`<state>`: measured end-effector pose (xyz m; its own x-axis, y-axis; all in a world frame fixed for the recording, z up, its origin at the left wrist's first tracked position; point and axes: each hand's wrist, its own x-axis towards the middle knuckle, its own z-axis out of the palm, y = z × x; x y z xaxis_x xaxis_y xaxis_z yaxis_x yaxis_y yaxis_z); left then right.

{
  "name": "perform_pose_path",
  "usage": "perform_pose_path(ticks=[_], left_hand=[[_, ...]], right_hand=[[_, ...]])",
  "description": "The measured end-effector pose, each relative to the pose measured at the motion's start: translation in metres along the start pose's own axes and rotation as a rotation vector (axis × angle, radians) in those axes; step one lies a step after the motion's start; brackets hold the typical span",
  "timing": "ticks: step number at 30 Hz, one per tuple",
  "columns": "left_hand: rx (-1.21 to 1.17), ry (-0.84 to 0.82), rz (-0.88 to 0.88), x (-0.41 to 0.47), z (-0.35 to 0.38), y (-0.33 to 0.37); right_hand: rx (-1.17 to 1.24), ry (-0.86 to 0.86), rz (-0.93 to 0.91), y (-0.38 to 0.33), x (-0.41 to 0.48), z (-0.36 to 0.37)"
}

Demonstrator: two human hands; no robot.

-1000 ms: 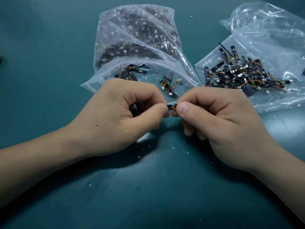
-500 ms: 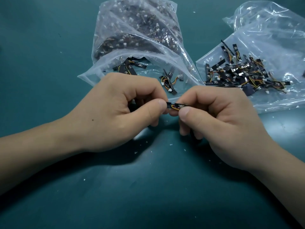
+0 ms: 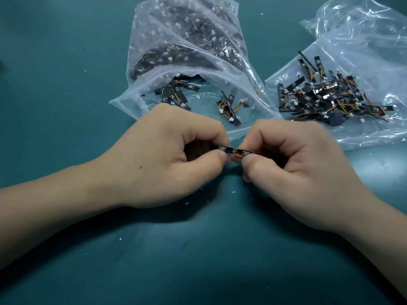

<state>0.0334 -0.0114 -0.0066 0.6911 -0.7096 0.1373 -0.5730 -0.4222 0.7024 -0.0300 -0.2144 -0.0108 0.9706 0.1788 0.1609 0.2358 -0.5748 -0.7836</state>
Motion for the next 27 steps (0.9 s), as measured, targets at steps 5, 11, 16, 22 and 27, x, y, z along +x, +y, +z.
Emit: perform_pose_path(ticks=[5,11,16,22,27], left_hand=[[0.004,-0.047,0.064,0.0004,-0.0034,-0.005],[-0.028,-0.082,0.07,0.003,-0.0022,-0.0079],[-0.025,-0.062,0.087,0.0034,-0.002,-0.0073],[-0.027,-0.08,0.094,0.002,-0.0029,-0.0061],[-0.038,-0.057,0.097,0.0018,-0.0036,-0.0055]], right_hand=[[-0.084,-0.003,-0.021,-0.0015,-0.0009,0.0025],[-0.159,0.012,-0.029,-0.0021,-0.0011,0.003],[-0.155,0.028,-0.035,-0.0005,-0.0002,0.0038],[-0.177,0.035,-0.056,-0.0013,-0.0011,0.0031],[-0.178,0.022,-0.052,-0.0004,-0.0005,0.0028]])
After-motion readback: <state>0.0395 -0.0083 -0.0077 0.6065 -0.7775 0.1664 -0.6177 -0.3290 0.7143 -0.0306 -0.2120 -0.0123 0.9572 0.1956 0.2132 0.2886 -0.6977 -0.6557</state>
